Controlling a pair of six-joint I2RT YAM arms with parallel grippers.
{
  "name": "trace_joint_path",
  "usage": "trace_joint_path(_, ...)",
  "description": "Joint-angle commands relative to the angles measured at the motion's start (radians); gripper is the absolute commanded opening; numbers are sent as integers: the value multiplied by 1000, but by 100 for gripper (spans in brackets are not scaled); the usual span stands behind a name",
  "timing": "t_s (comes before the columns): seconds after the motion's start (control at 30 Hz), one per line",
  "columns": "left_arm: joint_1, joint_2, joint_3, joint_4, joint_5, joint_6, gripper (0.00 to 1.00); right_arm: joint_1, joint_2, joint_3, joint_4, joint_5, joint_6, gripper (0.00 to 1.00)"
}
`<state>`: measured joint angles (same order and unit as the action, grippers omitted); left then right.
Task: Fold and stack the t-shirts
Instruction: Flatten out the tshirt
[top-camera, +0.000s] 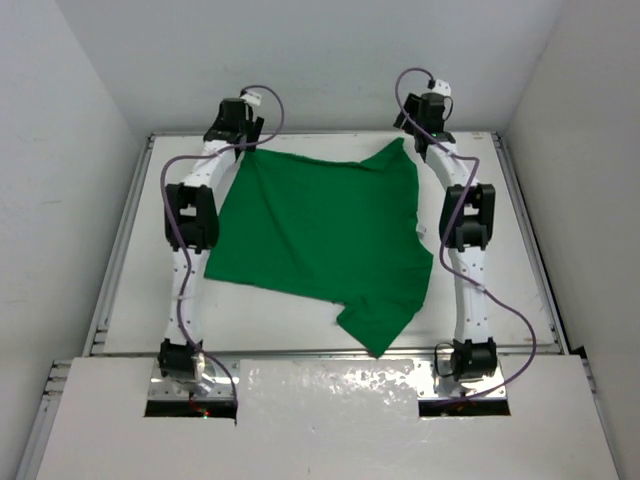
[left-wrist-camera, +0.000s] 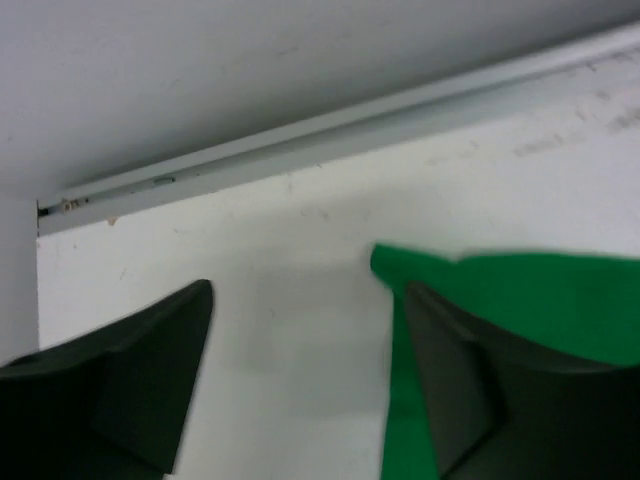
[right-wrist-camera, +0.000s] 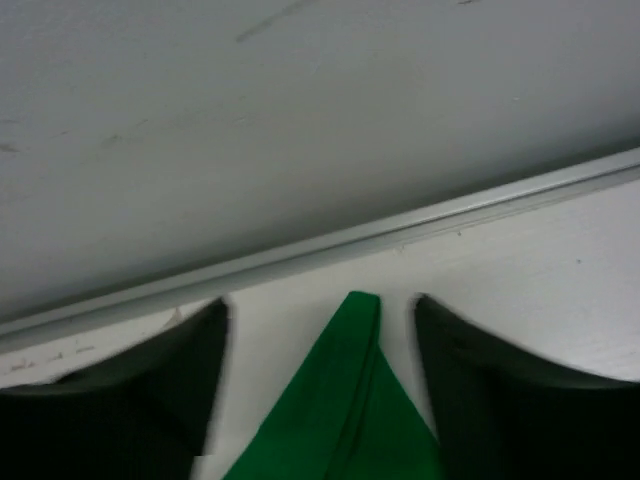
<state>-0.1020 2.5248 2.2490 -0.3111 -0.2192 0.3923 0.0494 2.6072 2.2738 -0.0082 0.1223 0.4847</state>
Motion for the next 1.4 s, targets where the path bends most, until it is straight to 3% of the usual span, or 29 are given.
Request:
trace_joint_path(0.0,30,138,281,-115,-114,-71,79,3,51,153,-48,23,68,87)
trace_joint_path(0.03,30,138,282,-115,-100,-85,81,0,18,120,-49,31,55,87)
trace_joint_path(0.07,47,82,220,-112,-76,-101,82,-2,-27,69,-27,34,39,98)
trace_joint_path(0.13,93,-12,115,-88,28,-168,84,-26,-123,15,-54,37,2,99)
trace_joint_path(0.2,142,-119,69,-158,149,-222,84,-45,-162,53,-226,33,-12,99)
trace_joint_path(0.23,183,-150,66,-201,316,-237,84,-78,-191,64,-290,21,-29,99)
trace_joint_path(0.27,195,-214,35,-305,364,-228,83,-85,-281,37,-425,22,-43,99)
trace_joint_path(0.37,209,-401,-199,-488,418,-129,75,-76,-594,-330,-532,97,-101,99)
trace_joint_path(0.4,209,-455,-288,-514,460,-98,75,-72,-678,-581,-532,100,-84,99)
trace_joint_path(0.43,209,-565,-480,-537,478,-87,75,-72,-761,-694,-521,90,-71,99)
trace_joint_path(0.47,208,-618,-574,-537,494,-83,75,-69,-909,-803,-518,83,-61,99)
trace_joint_path(0.5,208,-662,-656,-533,497,-82,75,-66,-973,-977,-521,76,-48,97)
trace_joint_path(0.53,209,-735,-798,-513,485,-90,75,-60,-1028,-1044,-551,62,-47,92)
trace_joint_path(0.6,212,-784,-906,-494,463,-95,75,-27,-1154,-1188,-614,47,-41,80)
trace_joint_path(0.63,212,-819,-987,-481,455,-96,75,-19,-1186,-1227,-665,16,-35,57)
trace_joint_path(0.67,212,-834,-1018,-471,451,-95,75,0,-1223,-1272,-682,1,-22,51)
trace_joint_path(0.73,212,-866,-1087,-435,423,-90,75,24,-1335,-1407,-688,-32,29,50)
trace_joint_path(0.8,214,-871,-1115,-412,380,-95,75,64,-1421,-1511,-688,-44,80,59)
trace_joint_path(0.83,213,-868,-1132,-405,374,-98,75,73,-1443,-1539,-697,-36,97,65)
trace_joint_path(1.0,214,-847,-1201,-356,380,-101,74,86,-1532,-1744,-563,-148,170,73)
trace_joint_path(1.1,212,-831,-1242,-338,353,-64,66,86,-1503,-1821,-413,-243,193,74)
trace_joint_path(1.13,212,-828,-1249,-339,350,-53,57,87,-1475,-1829,-391,-251,195,73)
trace_joint_path(1.27,214,-834,-1292,-333,314,-6,43,87,-1440,-1849,-319,-199,198,59)
trace_joint_path(1.3,213,-837,-1310,-332,307,5,41,86,-1426,-1849,-297,-176,203,48)
trace_joint_path(1.37,211,-848,-1345,-324,284,34,36,87,-1371,-1847,-274,-174,216,38)
